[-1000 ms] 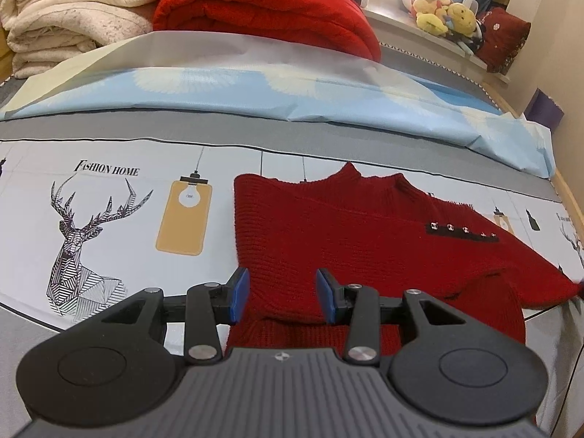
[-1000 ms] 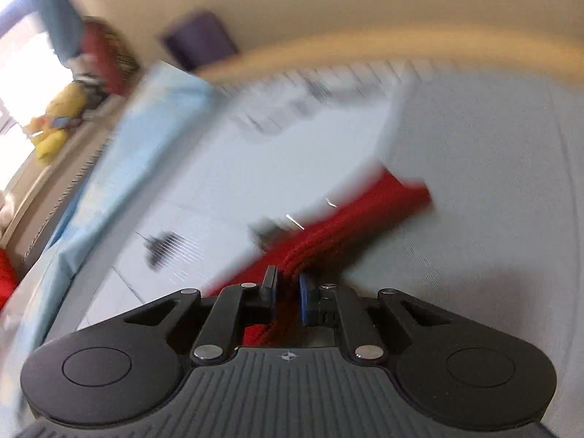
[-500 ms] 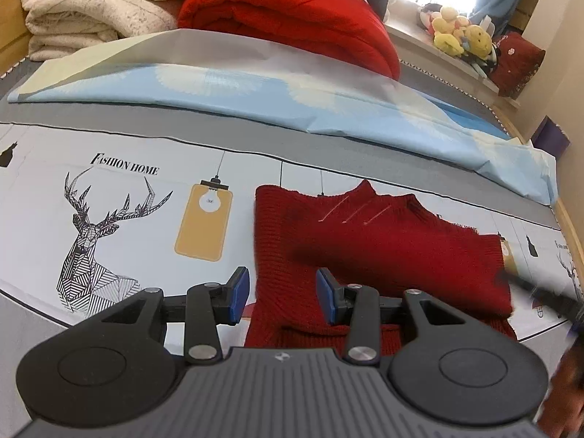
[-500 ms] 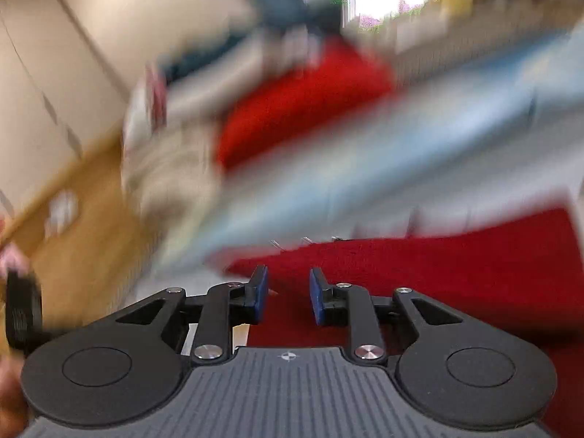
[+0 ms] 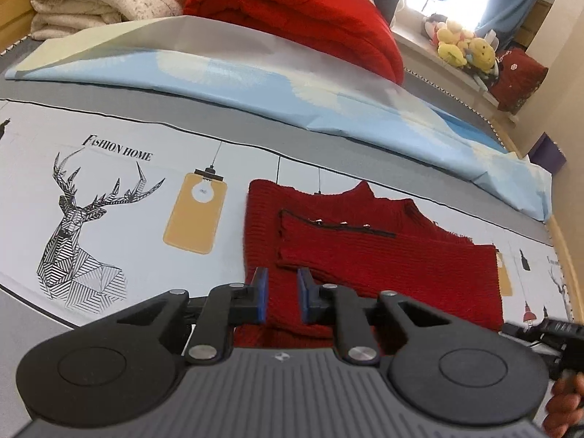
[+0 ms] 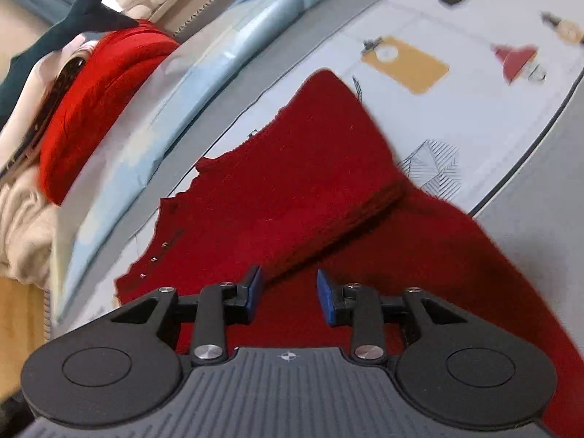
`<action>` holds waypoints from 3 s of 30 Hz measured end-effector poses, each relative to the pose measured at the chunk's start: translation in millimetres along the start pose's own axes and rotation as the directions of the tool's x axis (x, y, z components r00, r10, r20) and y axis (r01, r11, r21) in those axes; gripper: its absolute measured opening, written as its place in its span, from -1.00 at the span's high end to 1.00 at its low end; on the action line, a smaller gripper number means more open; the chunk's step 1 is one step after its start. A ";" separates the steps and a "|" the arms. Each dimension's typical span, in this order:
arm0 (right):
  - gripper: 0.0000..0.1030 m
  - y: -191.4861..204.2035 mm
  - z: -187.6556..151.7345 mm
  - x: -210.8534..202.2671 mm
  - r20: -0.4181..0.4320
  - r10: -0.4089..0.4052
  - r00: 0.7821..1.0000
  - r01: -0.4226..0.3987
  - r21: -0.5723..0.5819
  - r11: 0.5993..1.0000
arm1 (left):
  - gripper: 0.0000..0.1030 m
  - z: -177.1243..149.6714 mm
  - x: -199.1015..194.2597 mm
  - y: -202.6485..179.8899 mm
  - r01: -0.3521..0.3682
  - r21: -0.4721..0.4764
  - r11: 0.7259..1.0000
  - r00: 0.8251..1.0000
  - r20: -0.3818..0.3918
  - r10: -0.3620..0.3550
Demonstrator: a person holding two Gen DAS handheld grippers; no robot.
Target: Fold small clothes
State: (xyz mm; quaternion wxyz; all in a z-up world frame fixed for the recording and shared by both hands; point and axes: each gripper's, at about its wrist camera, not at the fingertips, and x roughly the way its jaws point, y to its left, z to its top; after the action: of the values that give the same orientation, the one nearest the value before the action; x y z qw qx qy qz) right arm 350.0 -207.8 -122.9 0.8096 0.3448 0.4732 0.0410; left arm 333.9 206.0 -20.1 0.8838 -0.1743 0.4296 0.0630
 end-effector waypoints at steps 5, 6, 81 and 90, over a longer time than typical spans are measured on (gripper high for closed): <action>0.31 9.1 27.6 -6.0 0.067 -0.005 0.998 0.011 -0.094 0.995 | 0.65 -3.1 11.0 -0.9 -0.008 -0.024 1.000 1.000 -0.026 0.008; 0.31 9.3 32.2 -8.0 0.074 -0.014 0.997 0.021 -0.102 0.995 | 0.65 -4.1 11.8 -2.6 -0.009 -0.014 1.000 1.000 -0.030 0.009; 0.08 48.8 -25.6 -171.2 0.347 0.088 0.934 0.110 -0.513 0.852 | 0.63 -21.6 -91.9 -14.5 -0.044 0.165 0.985 0.978 0.207 0.010; -0.02 1.4 -84.9 -257.0 0.426 0.104 0.899 0.163 -0.544 0.823 | 0.44 -88.0 -117.5 -20.2 -0.060 0.246 0.967 0.976 0.220 0.005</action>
State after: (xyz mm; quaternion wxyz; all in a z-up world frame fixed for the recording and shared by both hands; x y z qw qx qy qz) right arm 141.9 -263.6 40.9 0.9605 0.0810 0.2509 0.0885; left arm 201.1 159.8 26.7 0.9392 -0.0459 0.3377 0.0413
